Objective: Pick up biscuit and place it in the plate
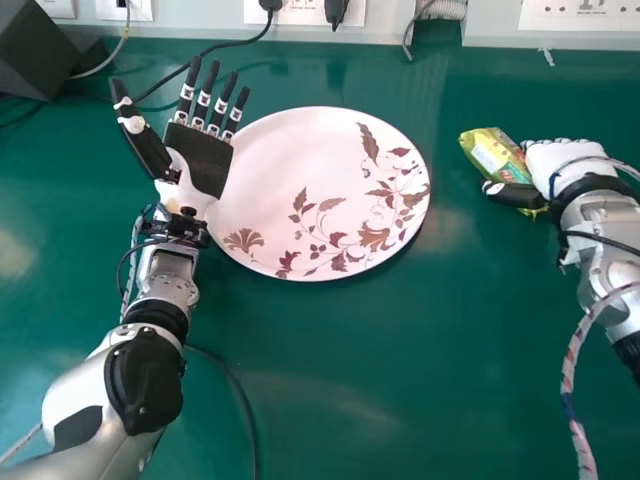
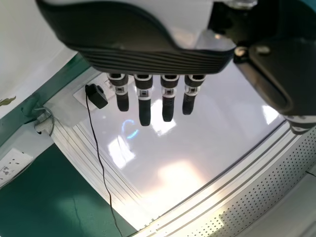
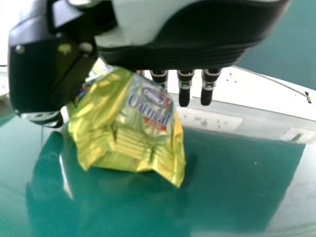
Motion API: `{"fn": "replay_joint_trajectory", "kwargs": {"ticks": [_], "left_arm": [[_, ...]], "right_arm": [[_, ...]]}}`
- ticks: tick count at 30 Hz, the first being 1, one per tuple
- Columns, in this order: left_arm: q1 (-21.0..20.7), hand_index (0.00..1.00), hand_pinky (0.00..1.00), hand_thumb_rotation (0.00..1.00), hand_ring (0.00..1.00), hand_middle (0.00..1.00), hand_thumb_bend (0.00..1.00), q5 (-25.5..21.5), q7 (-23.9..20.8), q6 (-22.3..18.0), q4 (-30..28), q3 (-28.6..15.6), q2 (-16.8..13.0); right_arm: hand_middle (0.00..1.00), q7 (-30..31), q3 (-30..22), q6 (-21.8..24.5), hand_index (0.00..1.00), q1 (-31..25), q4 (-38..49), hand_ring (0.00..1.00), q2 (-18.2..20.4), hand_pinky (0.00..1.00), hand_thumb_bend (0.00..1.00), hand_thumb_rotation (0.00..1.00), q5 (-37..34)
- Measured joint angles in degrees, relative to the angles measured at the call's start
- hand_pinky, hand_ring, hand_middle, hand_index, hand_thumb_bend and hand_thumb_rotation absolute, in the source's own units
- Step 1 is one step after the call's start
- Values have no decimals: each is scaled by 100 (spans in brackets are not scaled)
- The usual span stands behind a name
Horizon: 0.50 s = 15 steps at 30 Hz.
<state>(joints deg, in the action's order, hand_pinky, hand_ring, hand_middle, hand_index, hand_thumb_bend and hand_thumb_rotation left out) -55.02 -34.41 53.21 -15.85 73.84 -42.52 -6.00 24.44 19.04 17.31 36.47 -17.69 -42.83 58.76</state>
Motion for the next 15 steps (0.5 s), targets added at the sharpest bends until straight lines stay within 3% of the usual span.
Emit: {"fn": "replay_joint_trajectory", "kwargs": {"ticks": [8,11,15], "left_arm": [[3,100,99,53,91,97,100,-41,28,-2,0,10,4],[3,100,98,52,91,96,100,-40,18,-47,0,20,16],[3,100,97,53,91,97,100,-51,24,107,0,13,-5]], "right_arm": [[100,285,97,-10,100,101,-12,100,-74,100,76,81,19],[100,300,157,-76,100,113,-17,100,-146,100,72,71,37],[100,315,186,-92,100,114,-16,100,-178,100,59,57,37]]}}
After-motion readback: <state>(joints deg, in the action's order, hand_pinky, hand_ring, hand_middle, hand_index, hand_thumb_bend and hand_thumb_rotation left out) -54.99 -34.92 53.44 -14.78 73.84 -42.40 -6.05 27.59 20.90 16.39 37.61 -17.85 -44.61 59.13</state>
